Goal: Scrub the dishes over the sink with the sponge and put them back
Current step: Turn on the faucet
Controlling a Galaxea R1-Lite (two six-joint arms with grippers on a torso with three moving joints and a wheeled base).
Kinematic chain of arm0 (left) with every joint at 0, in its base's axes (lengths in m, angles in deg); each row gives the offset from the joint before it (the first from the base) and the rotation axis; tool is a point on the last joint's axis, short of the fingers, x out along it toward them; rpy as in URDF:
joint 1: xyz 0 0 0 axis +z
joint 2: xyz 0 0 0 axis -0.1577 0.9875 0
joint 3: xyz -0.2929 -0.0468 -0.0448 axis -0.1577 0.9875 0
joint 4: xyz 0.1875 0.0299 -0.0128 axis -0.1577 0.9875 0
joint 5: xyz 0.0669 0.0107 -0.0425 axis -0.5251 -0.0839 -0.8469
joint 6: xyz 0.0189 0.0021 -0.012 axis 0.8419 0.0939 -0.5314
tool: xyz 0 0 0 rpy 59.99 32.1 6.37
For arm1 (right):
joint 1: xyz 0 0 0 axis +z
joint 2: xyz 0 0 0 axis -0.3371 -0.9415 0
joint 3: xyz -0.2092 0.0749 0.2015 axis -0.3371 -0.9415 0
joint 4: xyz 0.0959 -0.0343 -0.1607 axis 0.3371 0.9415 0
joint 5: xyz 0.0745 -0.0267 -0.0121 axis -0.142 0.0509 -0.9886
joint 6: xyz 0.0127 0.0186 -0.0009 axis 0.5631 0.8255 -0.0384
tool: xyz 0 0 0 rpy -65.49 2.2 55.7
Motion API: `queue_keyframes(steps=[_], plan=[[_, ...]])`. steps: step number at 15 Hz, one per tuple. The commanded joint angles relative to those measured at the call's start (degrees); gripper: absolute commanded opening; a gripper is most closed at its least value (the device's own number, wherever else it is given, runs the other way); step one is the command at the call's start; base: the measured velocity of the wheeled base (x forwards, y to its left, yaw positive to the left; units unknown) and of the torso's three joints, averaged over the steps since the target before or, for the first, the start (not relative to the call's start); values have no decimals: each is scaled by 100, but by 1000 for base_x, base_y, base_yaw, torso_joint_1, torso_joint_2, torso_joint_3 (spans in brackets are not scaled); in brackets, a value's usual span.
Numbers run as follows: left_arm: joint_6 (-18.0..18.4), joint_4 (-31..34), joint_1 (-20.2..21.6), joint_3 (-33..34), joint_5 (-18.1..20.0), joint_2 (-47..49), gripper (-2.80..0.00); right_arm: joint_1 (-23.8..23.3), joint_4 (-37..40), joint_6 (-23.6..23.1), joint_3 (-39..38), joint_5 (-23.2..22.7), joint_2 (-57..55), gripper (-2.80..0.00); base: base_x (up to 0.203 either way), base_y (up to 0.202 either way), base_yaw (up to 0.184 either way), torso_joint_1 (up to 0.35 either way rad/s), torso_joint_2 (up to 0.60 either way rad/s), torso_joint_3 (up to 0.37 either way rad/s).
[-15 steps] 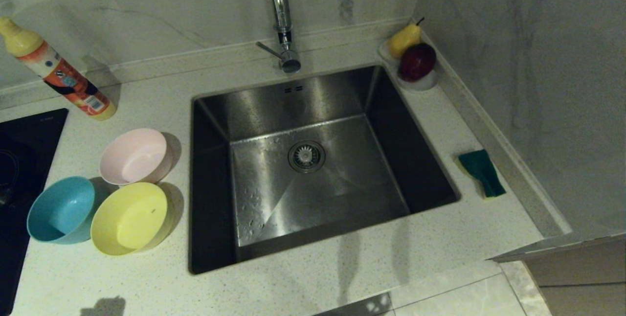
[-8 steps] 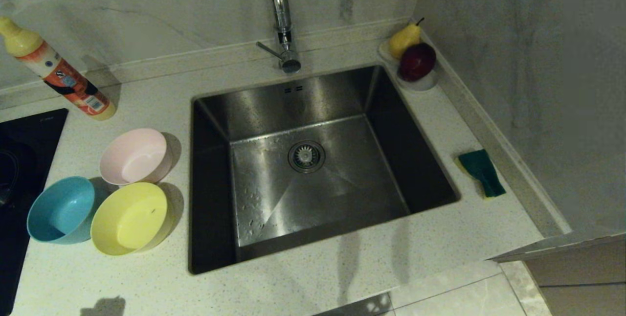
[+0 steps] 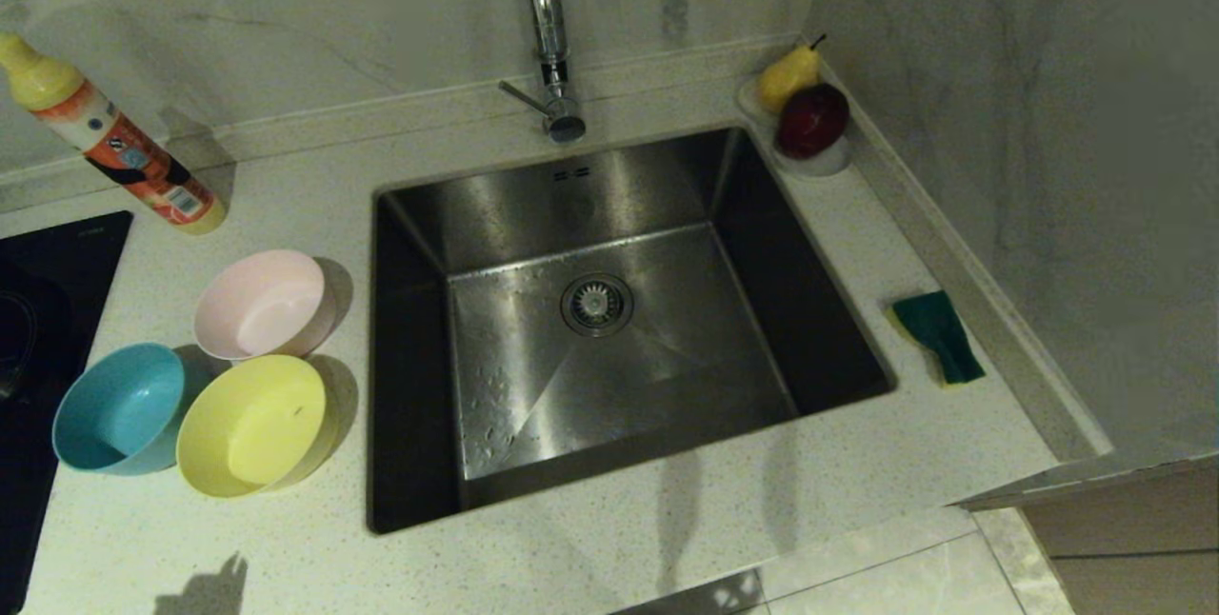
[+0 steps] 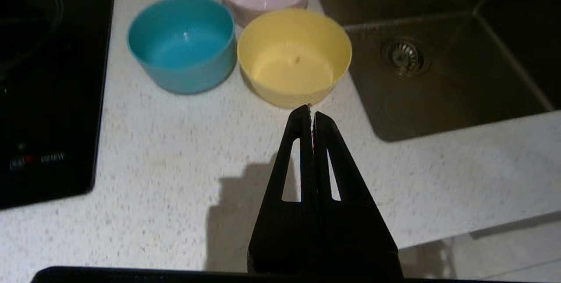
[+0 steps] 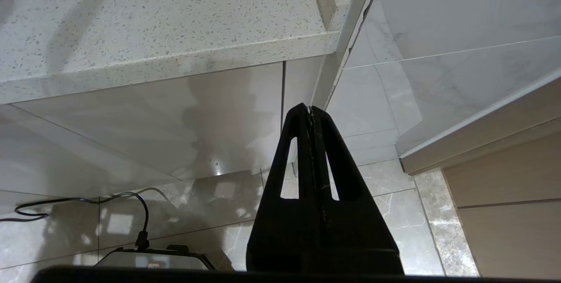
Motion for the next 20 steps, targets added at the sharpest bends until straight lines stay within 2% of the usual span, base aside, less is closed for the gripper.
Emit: queue_keyframes(steps=[1, 2, 4, 7, 9, 11, 15, 20], plan=[[17, 0, 0, -821, 60, 34, -280, 0, -2, -4, -1, -2, 1, -280, 0, 0, 0, 0, 0, 0], [28, 96, 0, -1253, 170, 50, -280, 0, -2, -4, 4, -2, 1, -280, 0, 0, 0, 0, 0, 0], [37, 636, 0, -2335, 641, 351, -280, 8, -2, -4, 3, -2, 1, -280, 0, 0, 0, 0, 0, 0], [-14, 1149, 0, -3534, 1316, 1752, -280, 2, -2, -4, 2, -2, 1, -280, 0, 0, 0, 0, 0, 0], [-230, 1239, -4, -4212, 1589, 2872, -280, 0, -2, -4, 4, -2, 1, -280, 0, 0, 0, 0, 0, 0], [-610, 1109, -6, -4906, 1875, 4194, -280, 7, -2, -4, 0, -2, 1, -280, 0, 0, 0, 0, 0, 0], [-1494, 354, -7, -6081, 2254, 6571, -280, 0, -2, -10, -2, -2, 1, -280, 0, 0, 0, 0, 0, 0], [-2820, -692, -5, -7446, 2586, 8811, -280, 0, -2, -4, -4, -2, 1, -280, 0, 0, 0, 0, 0, 0]])
